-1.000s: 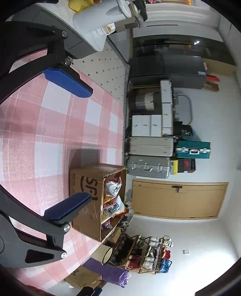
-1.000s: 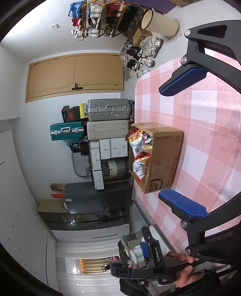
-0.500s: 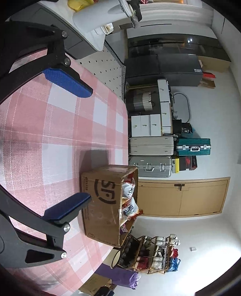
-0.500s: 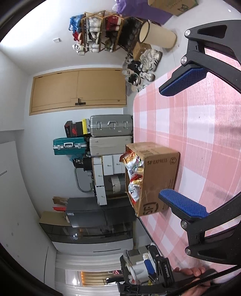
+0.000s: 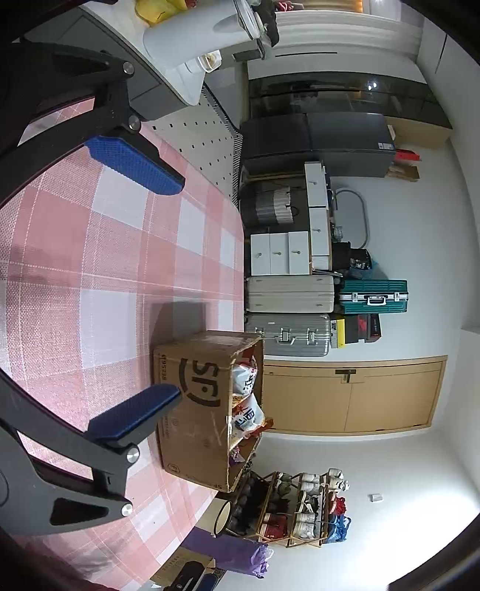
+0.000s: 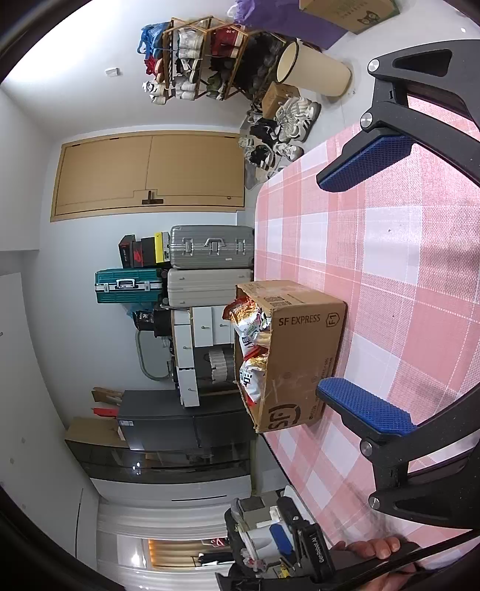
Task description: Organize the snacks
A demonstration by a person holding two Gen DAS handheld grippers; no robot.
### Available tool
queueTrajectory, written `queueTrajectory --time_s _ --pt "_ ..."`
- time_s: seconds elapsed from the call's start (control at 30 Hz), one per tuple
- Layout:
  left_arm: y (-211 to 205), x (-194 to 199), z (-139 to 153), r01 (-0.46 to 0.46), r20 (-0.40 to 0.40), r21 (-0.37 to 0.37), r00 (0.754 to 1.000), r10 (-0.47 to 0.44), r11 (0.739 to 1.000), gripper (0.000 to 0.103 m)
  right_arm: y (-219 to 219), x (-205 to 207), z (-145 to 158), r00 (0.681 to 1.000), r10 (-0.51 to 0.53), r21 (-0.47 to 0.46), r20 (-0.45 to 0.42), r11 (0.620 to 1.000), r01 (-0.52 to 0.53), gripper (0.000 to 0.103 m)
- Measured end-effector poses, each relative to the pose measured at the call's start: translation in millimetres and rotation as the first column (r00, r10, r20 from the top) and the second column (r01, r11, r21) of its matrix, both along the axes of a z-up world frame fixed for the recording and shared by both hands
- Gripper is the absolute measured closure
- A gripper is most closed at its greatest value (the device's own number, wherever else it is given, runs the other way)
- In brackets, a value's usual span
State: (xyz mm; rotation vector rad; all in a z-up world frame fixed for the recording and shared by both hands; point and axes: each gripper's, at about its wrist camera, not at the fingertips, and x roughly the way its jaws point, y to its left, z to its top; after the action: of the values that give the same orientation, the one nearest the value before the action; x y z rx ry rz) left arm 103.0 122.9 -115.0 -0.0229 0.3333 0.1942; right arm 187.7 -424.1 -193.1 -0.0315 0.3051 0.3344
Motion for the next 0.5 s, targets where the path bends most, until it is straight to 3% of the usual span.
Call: queueTrajectory --time_s 0.5 --pt "-0.4 -4.4 0.1 0.006 0.004 -0.001 1.0 -0.006 1.0 0.001 0.6 0.0 2.5 1.0 -0.005 -0.007 0.005 1.0 0.005 0.001"
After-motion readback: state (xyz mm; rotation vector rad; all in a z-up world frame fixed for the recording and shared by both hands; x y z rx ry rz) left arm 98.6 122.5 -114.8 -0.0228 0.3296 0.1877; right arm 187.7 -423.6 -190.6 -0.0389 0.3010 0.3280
